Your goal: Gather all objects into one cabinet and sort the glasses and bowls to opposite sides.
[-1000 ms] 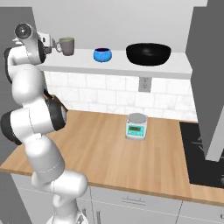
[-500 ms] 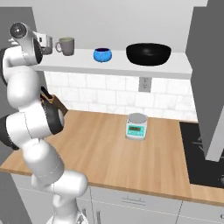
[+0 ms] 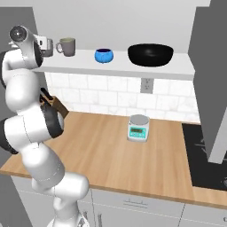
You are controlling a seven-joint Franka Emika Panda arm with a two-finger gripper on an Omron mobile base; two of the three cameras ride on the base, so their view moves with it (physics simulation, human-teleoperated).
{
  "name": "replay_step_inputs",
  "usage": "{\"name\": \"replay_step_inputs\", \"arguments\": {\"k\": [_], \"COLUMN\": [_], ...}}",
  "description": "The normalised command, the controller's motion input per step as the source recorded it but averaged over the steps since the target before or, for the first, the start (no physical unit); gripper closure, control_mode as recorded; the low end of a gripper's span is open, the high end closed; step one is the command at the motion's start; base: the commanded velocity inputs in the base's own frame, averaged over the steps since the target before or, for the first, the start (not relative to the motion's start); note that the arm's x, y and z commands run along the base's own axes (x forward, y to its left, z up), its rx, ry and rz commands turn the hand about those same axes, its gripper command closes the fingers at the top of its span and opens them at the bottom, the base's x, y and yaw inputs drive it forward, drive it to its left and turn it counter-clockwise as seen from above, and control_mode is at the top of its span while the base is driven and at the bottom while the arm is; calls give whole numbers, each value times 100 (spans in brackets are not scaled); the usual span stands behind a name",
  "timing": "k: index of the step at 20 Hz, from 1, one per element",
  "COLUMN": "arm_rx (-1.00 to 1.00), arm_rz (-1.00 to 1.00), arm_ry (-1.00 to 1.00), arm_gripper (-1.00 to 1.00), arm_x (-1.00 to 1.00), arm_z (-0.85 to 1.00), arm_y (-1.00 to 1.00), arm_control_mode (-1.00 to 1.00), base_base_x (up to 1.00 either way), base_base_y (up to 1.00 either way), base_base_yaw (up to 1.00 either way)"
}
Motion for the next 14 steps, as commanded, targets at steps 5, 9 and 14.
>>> {"name": "replay_step_inputs", "arguments": {"k": [5,9,14], "arm_rx": [0,0,0], "arm_rz": [0,0,0], "arm_ry": [0,0,0], "arm_gripper": [-100,-100,-100], "arm_x": [0,8,17], "arm_z": [-5,-3,0], "arm_y": [0,-2,-10], "arm_control_mode": [-100,-100,-100], "base_base_x": [0,0,0], "base_base_y": [0,0,0], "base_base_yaw": [0,0,0]}}
